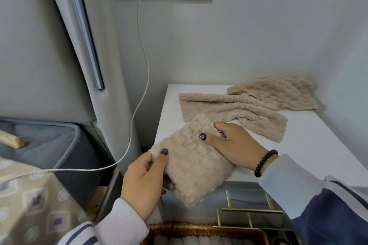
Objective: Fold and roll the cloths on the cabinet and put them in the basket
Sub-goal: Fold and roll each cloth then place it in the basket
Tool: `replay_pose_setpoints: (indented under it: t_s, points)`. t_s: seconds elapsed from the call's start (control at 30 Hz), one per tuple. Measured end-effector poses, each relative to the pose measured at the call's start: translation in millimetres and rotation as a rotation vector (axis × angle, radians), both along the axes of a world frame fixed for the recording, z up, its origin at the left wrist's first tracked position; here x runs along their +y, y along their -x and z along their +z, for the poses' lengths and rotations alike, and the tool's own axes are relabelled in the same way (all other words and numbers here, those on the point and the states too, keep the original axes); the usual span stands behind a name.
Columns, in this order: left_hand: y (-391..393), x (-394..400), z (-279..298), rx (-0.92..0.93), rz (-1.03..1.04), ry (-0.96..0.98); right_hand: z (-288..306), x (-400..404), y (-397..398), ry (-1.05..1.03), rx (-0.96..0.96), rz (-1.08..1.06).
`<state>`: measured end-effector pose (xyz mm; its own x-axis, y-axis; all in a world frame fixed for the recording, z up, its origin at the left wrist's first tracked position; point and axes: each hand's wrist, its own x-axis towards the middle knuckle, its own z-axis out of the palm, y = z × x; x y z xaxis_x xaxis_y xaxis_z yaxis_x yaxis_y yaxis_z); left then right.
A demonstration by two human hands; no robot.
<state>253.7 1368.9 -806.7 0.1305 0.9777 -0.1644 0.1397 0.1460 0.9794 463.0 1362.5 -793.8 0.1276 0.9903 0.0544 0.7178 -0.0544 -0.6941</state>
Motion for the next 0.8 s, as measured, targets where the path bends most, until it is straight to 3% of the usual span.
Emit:
replay_pose_setpoints:
  t_s: [0.13, 0.27, 0.33, 0.6, 0.8]
  points:
    - [8.9, 15.4, -5.4, 0.209, -0.012, -0.093, -3.3, 9.5, 8.9, 0.033, -0.072, -0.036]
    - [17.8, 30.3, -3.8, 0.68, -0.125, -0.291, -6.9, 17.3, 13.8, 0.092, -0.173, -0.093]
    - [18.6, 34.5, -0.8, 0.798, -0.123, -0.336, -6.8, 19.3, 15.7, 0.1, -0.19, -0.117]
    - [9.4, 45.4, -12.8, 0.847, -0.119, -0.627, -3.0, 12.0, 19.4, 0.177, -0.257, -0.193]
    - [-18.5, 61.5, -14.2, 0.687, -0.171, -0.614, 5.3, -13.4, 2.8, 0.263, -0.108, -0.257]
